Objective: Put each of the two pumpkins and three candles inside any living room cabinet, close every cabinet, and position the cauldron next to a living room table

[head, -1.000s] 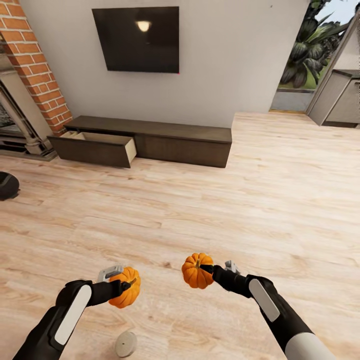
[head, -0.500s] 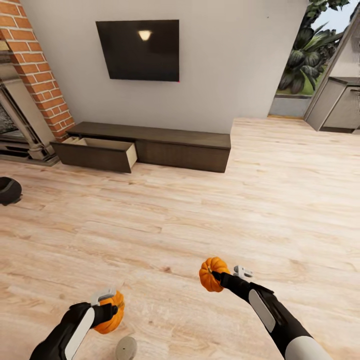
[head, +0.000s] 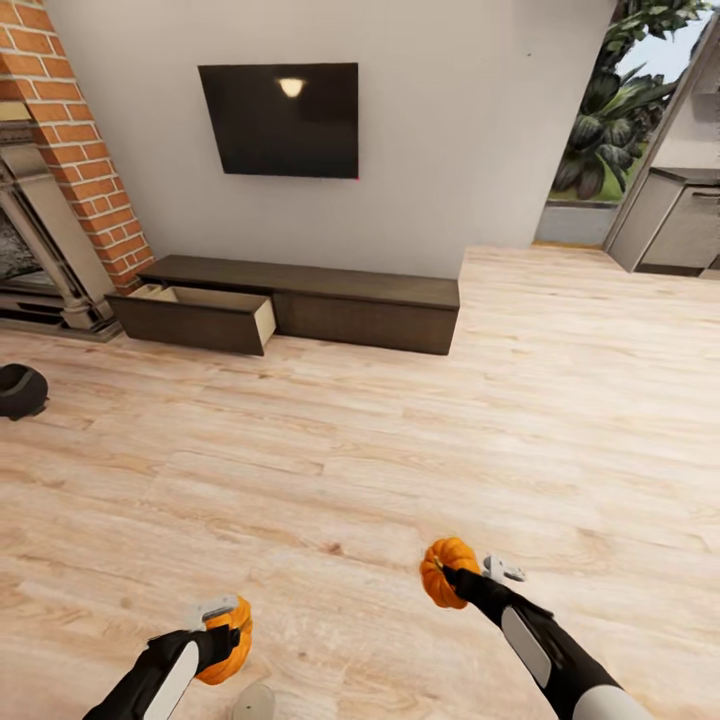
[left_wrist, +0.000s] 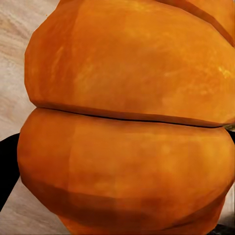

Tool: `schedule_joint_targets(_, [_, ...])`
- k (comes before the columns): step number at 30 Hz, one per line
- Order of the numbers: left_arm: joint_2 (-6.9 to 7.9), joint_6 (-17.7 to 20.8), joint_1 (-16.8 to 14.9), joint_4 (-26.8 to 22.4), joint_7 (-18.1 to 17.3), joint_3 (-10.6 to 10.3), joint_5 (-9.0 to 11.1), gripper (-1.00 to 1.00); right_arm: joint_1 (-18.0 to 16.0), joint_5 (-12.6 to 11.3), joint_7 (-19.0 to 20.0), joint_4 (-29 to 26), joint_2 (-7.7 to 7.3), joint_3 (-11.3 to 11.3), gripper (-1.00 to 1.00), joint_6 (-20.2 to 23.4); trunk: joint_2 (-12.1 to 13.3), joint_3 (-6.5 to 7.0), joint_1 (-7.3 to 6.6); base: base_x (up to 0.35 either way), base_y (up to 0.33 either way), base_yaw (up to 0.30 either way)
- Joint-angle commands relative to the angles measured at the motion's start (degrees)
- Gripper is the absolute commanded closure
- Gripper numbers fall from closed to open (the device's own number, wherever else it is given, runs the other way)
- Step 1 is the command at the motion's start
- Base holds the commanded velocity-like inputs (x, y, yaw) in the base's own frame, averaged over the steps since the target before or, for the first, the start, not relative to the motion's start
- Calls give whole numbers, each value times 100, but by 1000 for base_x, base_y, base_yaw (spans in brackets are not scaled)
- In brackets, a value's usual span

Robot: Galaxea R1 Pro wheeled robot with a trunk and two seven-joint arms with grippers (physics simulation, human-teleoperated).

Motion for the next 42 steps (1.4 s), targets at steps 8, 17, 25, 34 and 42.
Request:
schedule_joint_targets(8, [-149, -329, -3, 372, 66, -191, 5, 100, -3, -33, -633, 326, -2, 28, 100, -284, 319, 216, -176, 0, 0, 0])
schedule_joint_targets(17, [-153, -450, -1, 440, 58, -203, -2, 100, -2, -69, -650, 350, -2, 14, 100, -334, 360, 311, -198, -8, 0, 0])
schedule_joint_targets(25, [-153, -456, -2, 441, 58, -202, -2, 100, -4, -70, -649, 367, -2, 15, 100, -340, 360, 330, -198, -266, 0, -92])
schedule_joint_targets(34, [-158, -670, -1, 441, 62, -206, 7, 100, -5, -87, -649, 377, -2, 15, 100, -349, 360, 365, -198, -64, -4, -244])
schedule_joint_targets(42, [-161, -710, -1, 441, 66, -205, 22, 100, -4, -84, -649, 378, 1, 19, 100, -349, 360, 399, -198, 259, -128, -255])
